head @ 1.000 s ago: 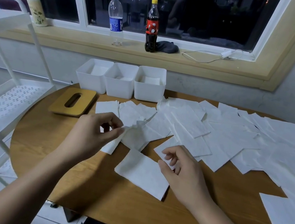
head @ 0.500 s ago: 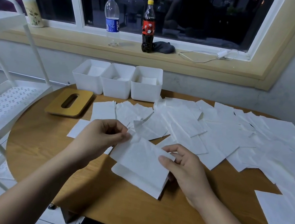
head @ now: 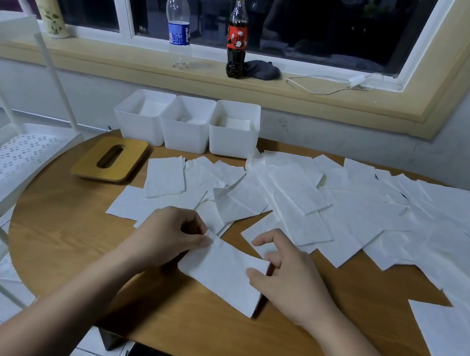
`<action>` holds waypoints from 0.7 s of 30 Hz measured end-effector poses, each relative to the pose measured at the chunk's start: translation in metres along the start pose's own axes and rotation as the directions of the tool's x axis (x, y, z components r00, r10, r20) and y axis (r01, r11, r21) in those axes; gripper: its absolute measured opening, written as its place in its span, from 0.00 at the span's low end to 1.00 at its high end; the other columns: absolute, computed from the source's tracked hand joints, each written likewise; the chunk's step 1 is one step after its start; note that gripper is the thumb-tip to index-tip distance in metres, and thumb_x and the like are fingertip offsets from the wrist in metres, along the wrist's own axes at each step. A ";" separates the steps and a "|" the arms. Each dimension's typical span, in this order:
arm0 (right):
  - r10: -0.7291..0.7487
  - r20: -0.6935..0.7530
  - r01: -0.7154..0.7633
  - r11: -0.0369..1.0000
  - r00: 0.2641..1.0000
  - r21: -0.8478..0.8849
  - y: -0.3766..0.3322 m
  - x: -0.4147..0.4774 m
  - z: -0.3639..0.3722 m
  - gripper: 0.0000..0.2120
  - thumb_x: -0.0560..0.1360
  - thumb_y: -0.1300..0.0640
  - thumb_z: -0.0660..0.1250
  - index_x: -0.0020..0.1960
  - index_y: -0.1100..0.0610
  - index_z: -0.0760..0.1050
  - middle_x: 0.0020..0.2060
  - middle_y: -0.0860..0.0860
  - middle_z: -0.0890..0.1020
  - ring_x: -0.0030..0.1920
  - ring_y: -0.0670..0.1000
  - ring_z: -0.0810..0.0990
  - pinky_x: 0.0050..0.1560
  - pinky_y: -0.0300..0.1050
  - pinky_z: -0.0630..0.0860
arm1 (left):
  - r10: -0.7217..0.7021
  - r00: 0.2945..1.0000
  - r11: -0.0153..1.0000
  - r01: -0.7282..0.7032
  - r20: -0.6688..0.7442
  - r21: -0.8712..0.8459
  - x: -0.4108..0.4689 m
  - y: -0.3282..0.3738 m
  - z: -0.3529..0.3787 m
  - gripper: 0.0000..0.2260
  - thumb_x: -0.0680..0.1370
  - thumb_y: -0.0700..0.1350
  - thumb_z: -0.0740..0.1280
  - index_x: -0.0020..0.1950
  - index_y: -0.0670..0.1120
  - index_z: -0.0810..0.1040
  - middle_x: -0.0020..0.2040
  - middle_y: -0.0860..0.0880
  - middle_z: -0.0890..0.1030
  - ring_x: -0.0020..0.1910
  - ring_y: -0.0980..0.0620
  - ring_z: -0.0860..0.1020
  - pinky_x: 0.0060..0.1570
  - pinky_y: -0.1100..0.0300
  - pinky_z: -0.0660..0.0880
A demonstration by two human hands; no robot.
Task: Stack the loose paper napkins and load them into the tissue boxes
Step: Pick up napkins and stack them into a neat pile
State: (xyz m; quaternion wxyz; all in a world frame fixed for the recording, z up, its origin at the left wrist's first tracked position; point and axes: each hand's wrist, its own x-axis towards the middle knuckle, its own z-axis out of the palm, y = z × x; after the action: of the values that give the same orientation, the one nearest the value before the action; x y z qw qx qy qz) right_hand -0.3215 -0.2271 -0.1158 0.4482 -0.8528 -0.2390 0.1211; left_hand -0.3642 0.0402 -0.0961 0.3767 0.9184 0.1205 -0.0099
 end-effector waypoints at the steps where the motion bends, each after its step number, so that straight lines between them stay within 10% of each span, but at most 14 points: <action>1: -0.013 -0.002 0.013 1.000 1.000 -0.027 0.001 0.000 0.001 0.18 0.77 0.53 0.75 0.59 0.38 0.71 0.30 0.52 0.70 0.27 0.47 0.66 0.32 0.48 0.66 | 0.007 1.000 1.000 -0.007 0.000 0.014 0.000 0.000 0.001 0.03 0.79 0.53 0.77 0.50 0.56 0.86 0.49 0.58 0.85 0.50 0.57 0.82 0.51 0.58 0.84; 10: -0.056 -0.063 0.050 0.995 0.996 -0.088 0.006 0.003 0.002 0.24 0.75 0.56 0.77 0.63 0.37 0.71 0.37 0.45 0.75 0.37 0.44 0.77 0.46 0.38 0.79 | 0.087 0.993 0.990 -0.078 -0.082 0.115 0.002 -0.008 0.005 0.06 0.77 0.54 0.79 0.49 0.58 0.83 0.46 0.59 0.84 0.47 0.59 0.82 0.45 0.62 0.82; 21: -0.220 -0.246 0.201 0.974 0.944 -0.103 0.005 0.001 0.002 0.12 0.78 0.58 0.76 0.54 0.44 0.78 0.39 0.46 0.73 0.38 0.47 0.74 0.37 0.36 0.74 | 0.071 0.968 0.968 -0.008 -0.241 0.251 0.017 -0.032 -0.032 0.12 0.76 0.61 0.78 0.52 0.58 0.81 0.48 0.59 0.81 0.46 0.57 0.79 0.38 0.63 0.76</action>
State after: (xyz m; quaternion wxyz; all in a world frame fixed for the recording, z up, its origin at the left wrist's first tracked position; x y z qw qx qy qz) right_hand -0.3201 -0.2273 -0.1207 0.4527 -0.8474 -0.2733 -0.0480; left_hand -0.3569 0.0880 -0.0965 0.2407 0.9545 0.1462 0.0977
